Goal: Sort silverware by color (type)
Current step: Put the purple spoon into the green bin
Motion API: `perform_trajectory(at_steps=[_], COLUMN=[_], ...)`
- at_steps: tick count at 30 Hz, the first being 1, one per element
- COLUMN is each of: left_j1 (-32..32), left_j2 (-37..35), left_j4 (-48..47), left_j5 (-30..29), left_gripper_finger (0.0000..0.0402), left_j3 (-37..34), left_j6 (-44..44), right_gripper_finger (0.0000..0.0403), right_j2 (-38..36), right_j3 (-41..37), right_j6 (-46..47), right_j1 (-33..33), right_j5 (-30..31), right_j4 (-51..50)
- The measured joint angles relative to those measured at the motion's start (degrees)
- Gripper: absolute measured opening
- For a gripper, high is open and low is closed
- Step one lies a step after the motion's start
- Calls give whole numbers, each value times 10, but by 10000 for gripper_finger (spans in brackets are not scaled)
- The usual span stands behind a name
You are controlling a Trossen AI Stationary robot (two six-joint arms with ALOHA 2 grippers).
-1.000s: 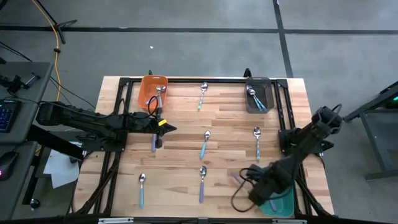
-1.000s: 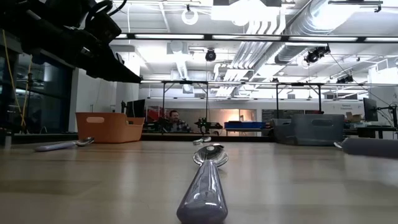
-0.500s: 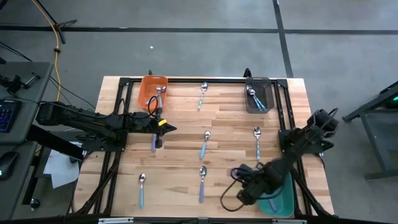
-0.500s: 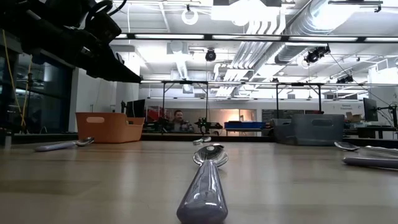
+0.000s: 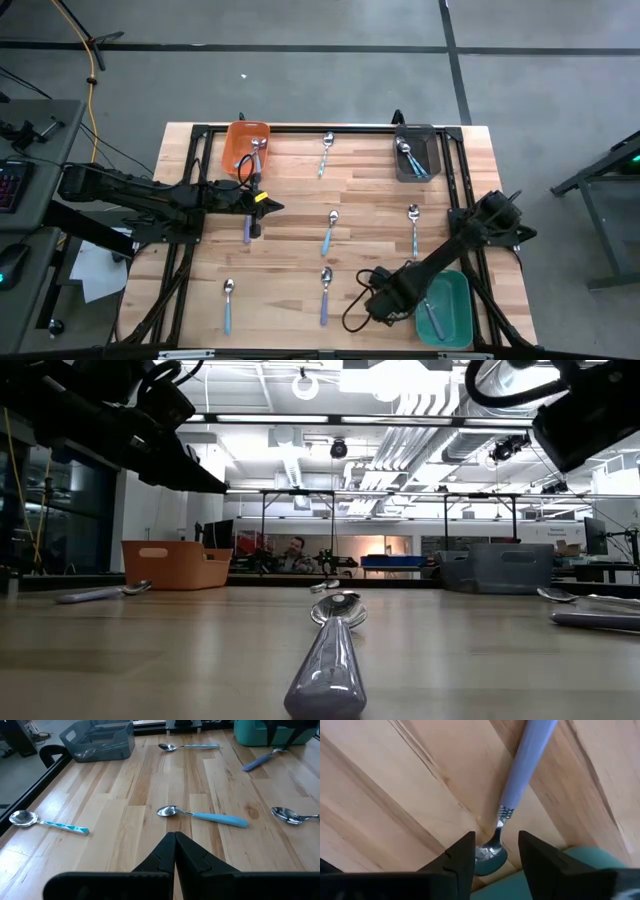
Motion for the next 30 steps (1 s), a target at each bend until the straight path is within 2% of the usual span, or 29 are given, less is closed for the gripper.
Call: perform_trajectory(at_steps=[6,13,18,21,26,30], left_j1=[0,0,0,0,0,0], left_j2=[0,0,0,0,0,0], left_j4=[-3,-4,-4,-3,-4,-4], left_j5=[0,0,0,0,0,0], left_gripper_finger=[0,0,0,0,0,0], left_j3=[0,0,0,0,0,0], left_j6=[-4,-4,-4,-4,-4,-4], right_gripper_finger=[117,103,98,75,9,14], right_j2=[2,0,-3,-2,-2,0], right_j3=[-2,-67,-81,-81,-81,-74], right_j6=[-4,0,-18,-34,-45,-51], right_j1=[0,-2,-11,-12,-12,-12], right_j5=[1,-15,-24,-30,-30,-30], right_j4=[2,81,98,103,112,104])
